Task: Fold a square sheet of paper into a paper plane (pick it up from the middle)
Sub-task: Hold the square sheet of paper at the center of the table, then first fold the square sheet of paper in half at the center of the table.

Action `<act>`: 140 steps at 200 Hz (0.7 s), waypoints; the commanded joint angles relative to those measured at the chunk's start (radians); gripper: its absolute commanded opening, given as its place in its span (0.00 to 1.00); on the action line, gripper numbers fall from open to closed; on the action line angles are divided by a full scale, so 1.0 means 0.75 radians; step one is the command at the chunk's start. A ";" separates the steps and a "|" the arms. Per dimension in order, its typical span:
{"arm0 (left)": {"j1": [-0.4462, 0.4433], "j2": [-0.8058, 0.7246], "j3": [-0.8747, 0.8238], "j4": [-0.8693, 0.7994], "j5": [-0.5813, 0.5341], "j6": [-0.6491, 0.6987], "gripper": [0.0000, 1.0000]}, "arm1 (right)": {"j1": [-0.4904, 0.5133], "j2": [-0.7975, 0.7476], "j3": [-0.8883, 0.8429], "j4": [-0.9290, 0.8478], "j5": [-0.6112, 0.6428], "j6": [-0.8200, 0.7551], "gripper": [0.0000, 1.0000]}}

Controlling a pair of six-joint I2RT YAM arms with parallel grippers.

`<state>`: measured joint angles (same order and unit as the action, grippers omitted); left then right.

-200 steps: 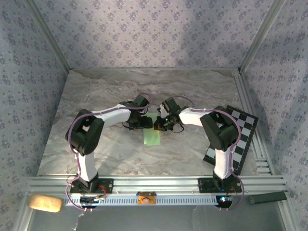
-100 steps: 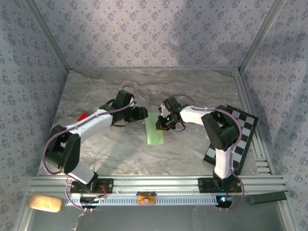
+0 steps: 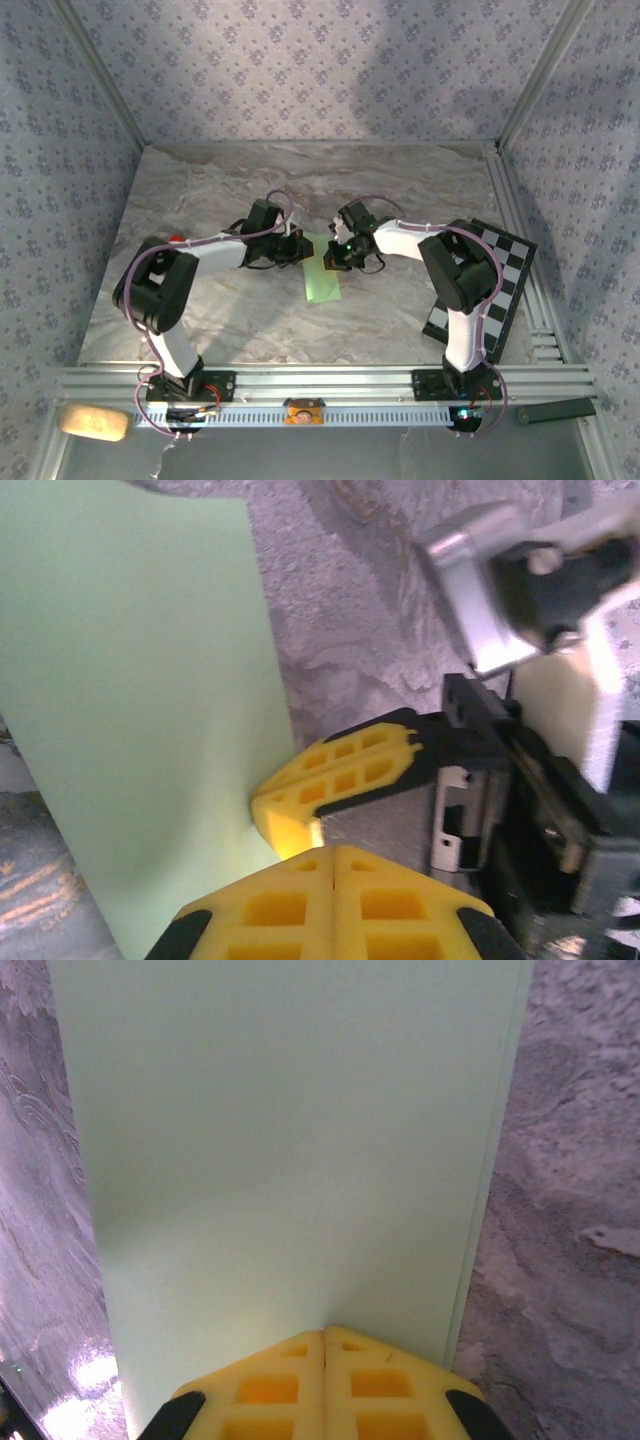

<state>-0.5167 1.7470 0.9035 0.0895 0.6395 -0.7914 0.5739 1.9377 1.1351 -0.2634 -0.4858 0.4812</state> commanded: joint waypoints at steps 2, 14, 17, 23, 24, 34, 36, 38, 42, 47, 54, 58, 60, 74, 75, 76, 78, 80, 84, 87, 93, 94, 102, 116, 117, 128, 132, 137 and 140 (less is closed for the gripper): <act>0.007 0.055 0.000 0.049 0.043 0.009 0.00 | -0.005 0.060 -0.043 -0.161 0.167 -0.007 0.00; 0.008 0.065 -0.006 0.030 0.016 0.022 0.00 | -0.007 0.061 -0.043 -0.165 0.166 -0.008 0.00; 0.007 0.067 -0.007 0.022 0.010 0.027 0.00 | -0.007 0.061 -0.042 -0.165 0.165 -0.008 0.00; 0.007 0.071 -0.008 0.008 0.001 0.043 0.00 | -0.008 0.061 -0.041 -0.165 0.163 -0.009 0.00; 0.006 0.071 -0.007 0.004 0.000 0.045 0.00 | -0.008 0.061 -0.041 -0.165 0.163 -0.010 0.00; 0.008 0.076 -0.006 -0.034 -0.026 0.074 0.00 | -0.010 0.061 -0.040 -0.168 0.165 -0.011 0.00; 0.008 0.076 -0.006 -0.043 -0.031 0.079 0.00 | -0.010 0.061 -0.041 -0.168 0.165 -0.012 0.00; 0.008 0.076 -0.007 -0.050 -0.037 0.086 0.00 | -0.010 0.061 -0.041 -0.167 0.165 -0.010 0.00; 0.010 0.078 -0.009 -0.065 -0.047 0.100 0.00 | -0.009 0.061 -0.041 -0.167 0.165 -0.010 0.00; 0.010 0.081 -0.009 -0.080 -0.059 0.115 0.00 | -0.009 0.063 -0.041 -0.167 0.167 -0.009 0.00; 0.012 0.089 -0.015 -0.096 -0.076 0.132 0.00 | -0.008 0.063 -0.043 -0.166 0.165 -0.008 0.00; 0.015 0.095 -0.019 -0.108 -0.088 0.146 0.00 | -0.007 0.063 -0.045 -0.166 0.166 -0.007 0.00; 0.015 0.099 -0.020 -0.114 -0.093 0.149 0.00 | -0.008 0.063 -0.045 -0.166 0.165 -0.006 0.00; 0.021 0.118 -0.035 -0.132 -0.113 0.184 0.00 | -0.005 0.064 -0.048 -0.167 0.168 -0.004 0.00; 0.023 0.120 -0.037 -0.132 -0.115 0.185 0.00 | -0.006 0.063 -0.048 -0.168 0.167 -0.004 0.00; 0.023 0.120 -0.039 -0.132 -0.118 0.186 0.00 | -0.006 0.064 -0.049 -0.168 0.168 -0.004 0.00; 0.025 0.122 -0.042 -0.132 -0.123 0.189 0.00 | -0.006 0.063 -0.050 -0.169 0.168 -0.004 0.00; 0.026 0.124 -0.045 -0.130 -0.128 0.191 0.00 | -0.006 0.063 -0.050 -0.172 0.169 -0.005 0.00; 0.030 0.126 -0.056 -0.127 -0.139 0.194 0.00 | -0.005 0.065 -0.049 -0.174 0.172 -0.004 0.00; 0.032 0.129 -0.062 -0.121 -0.143 0.196 0.00 | -0.005 0.065 -0.051 -0.175 0.175 -0.004 0.00; 0.037 0.131 -0.074 -0.111 -0.150 0.202 0.00 | -0.006 0.065 -0.054 -0.177 0.175 -0.006 0.00; 0.038 0.131 -0.076 -0.111 -0.153 0.203 0.00 | -0.006 0.065 -0.054 -0.177 0.175 -0.006 0.00; 0.041 0.133 -0.076 -0.121 -0.168 0.214 0.00 | -0.006 0.065 -0.058 -0.177 0.175 -0.006 0.00; 0.039 0.126 -0.080 -0.151 -0.198 0.243 0.00 | -0.009 0.063 -0.064 -0.180 0.175 -0.007 0.00; 0.040 0.126 -0.080 -0.153 -0.201 0.244 0.00 | -0.009 0.063 -0.064 -0.180 0.175 -0.007 0.00; 0.042 0.119 -0.081 -0.166 -0.211 0.254 0.00 | -0.009 0.059 -0.067 -0.181 0.176 -0.006 0.00; 0.042 0.118 -0.080 -0.168 -0.211 0.257 0.00 | -0.010 0.058 -0.067 -0.181 0.176 -0.006 0.00; 0.041 0.115 -0.076 -0.171 -0.205 0.255 0.00 | -0.009 0.057 -0.068 -0.181 0.176 -0.006 0.00; 0.041 0.111 -0.074 -0.172 -0.200 0.255 0.00 | -0.009 0.056 -0.067 -0.181 0.175 -0.006 0.00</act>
<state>-0.4931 1.8256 0.8669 0.0444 0.5671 -0.6510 0.5739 1.9377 1.1347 -0.2646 -0.4858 0.4812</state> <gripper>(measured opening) 0.044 0.052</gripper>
